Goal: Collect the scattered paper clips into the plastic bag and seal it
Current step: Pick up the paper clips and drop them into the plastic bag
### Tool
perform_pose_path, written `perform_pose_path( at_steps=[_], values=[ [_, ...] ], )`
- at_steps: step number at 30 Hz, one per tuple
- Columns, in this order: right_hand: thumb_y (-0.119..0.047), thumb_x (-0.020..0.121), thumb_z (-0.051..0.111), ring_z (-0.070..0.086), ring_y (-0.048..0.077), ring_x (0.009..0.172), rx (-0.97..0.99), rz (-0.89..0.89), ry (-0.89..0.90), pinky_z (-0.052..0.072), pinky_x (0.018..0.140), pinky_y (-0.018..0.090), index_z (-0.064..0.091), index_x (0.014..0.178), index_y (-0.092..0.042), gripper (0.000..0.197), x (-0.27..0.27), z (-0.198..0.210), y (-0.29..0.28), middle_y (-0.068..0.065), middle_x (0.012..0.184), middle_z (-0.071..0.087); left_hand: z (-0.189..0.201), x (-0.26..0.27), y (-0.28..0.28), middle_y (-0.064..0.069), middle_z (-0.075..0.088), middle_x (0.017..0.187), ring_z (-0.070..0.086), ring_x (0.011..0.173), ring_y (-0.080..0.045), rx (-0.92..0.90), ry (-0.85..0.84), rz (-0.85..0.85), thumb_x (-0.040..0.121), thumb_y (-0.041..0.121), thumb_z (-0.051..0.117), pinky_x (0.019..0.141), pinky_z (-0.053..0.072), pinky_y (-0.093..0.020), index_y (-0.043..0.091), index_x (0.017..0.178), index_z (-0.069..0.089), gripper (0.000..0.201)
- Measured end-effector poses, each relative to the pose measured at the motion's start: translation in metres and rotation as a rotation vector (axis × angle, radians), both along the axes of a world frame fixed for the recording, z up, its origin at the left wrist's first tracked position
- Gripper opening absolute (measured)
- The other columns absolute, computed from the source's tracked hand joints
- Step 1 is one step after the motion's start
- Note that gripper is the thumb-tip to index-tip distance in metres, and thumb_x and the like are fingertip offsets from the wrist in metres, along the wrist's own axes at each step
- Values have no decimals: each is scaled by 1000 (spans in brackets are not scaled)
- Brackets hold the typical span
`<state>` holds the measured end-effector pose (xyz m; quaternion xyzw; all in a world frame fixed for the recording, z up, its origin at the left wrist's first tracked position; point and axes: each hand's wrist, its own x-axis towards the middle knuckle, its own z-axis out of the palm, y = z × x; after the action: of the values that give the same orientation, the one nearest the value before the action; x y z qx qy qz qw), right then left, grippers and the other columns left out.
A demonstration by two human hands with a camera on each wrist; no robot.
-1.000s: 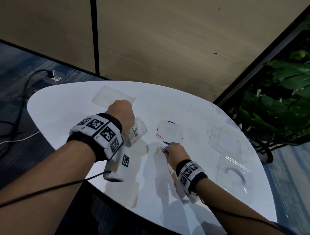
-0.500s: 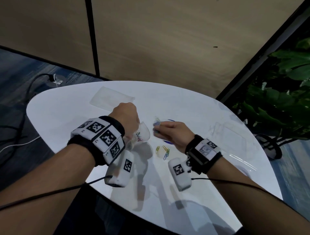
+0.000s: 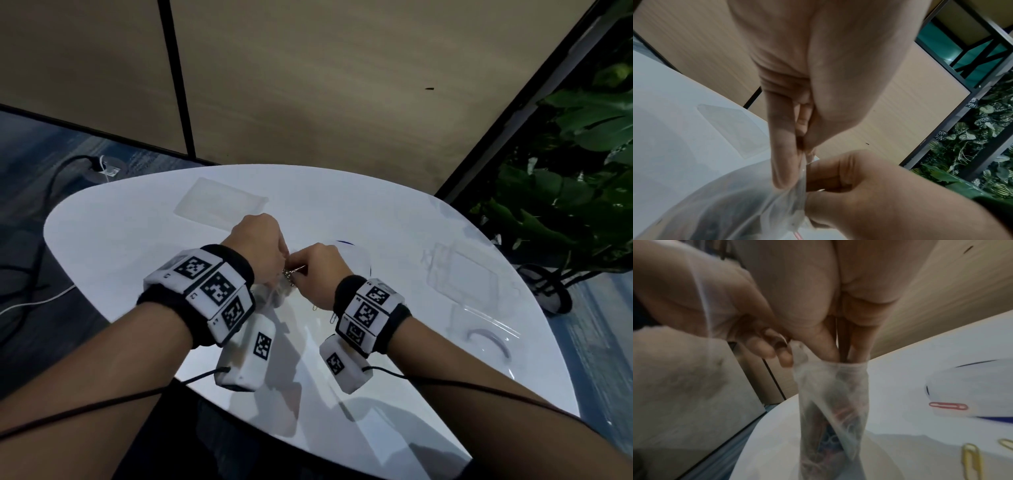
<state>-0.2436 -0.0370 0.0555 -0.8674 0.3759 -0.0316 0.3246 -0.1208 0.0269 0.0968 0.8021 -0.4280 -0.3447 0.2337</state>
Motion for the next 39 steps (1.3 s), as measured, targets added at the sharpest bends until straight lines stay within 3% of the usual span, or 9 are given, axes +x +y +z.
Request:
perform_pose_path(
  at_steps=[5, 8, 13, 17, 24, 31, 34, 37, 39],
  values=[
    [11, 79, 38, 64, -2, 72, 70, 90, -48, 52, 73, 13, 78, 98, -15, 51, -2, 26, -12, 1, 94, 75, 6, 6, 5, -14, 75, 95, 74, 90, -32, 1, -49, 8, 90, 1, 61, 85, 62, -41, 7, 101, 76, 19],
    [12, 85, 36, 72, 18, 90, 185, -100, -247, 60, 80, 30, 77, 96, -6, 46, -13, 24, -33, 10, 98, 74, 8, 15, 9, -15, 74, 98, 73, 92, -33, 8, -61, 28, 91, 3, 58, 88, 61, -40, 5, 104, 73, 20],
    [-13, 100, 41, 42, 21, 138, -144, 58, 306, 29, 116, 28, 54, 138, -17, 40, -32, -33, -51, 3, 149, 46, 12, 27, 18, -19, 71, 107, 72, 96, -35, 23, -92, 39, 90, 2, 56, 89, 60, -41, 1, 110, 67, 23],
    [-13, 104, 33, 14, 20, 150, -139, 316, 514, 19, 121, 35, 22, 154, -15, 52, -41, -89, -40, 2, 164, 6, 17, 30, 23, -18, 69, 112, 71, 99, -34, 31, -135, 8, 88, -1, 61, 91, 58, -42, 0, 112, 67, 25],
    [4, 97, 32, 16, 21, 149, -181, 231, 507, 15, 119, 25, 13, 155, -12, 63, -82, -70, -25, 5, 163, 7, 20, 30, 23, -16, 67, 123, 66, 112, -32, 45, -203, -32, 87, 3, 68, 96, 55, -38, 2, 119, 66, 33],
    [4, 78, 59, 24, 39, 139, -365, 294, 700, 40, 108, 42, -3, 155, -24, 103, -84, -88, 8, 19, 159, 3, 20, 26, 22, -16, 68, 121, 65, 113, -32, 34, -222, -47, 87, 5, 67, 96, 55, -37, 3, 122, 63, 35],
    [9, 79, 55, 46, 37, 120, -432, 295, 671, 48, 94, 42, 20, 151, -6, 81, -83, -92, 10, 20, 150, 27, 20, 24, 21, -15, 68, 120, 66, 112, -31, 41, -227, -50, 86, 6, 69, 95, 55, -37, 3, 121, 64, 35],
    [12, 70, 60, 62, 37, 89, -430, 315, 621, 54, 71, 36, 60, 113, 5, 43, -85, -98, 12, 22, 112, 61, 21, 23, 20, -15, 69, 118, 67, 110, -31, 48, -220, -55, 87, 5, 67, 95, 56, -37, 3, 118, 66, 31],
    [8, 71, 62, 63, 35, 81, -421, 309, 589, 53, 67, 34, 64, 96, 1, 26, -87, -98, 9, 19, 96, 64, 22, 23, 20, -15, 69, 118, 67, 109, -31, 45, -211, -54, 88, 5, 66, 95, 56, -38, 3, 118, 66, 30]
  ],
)
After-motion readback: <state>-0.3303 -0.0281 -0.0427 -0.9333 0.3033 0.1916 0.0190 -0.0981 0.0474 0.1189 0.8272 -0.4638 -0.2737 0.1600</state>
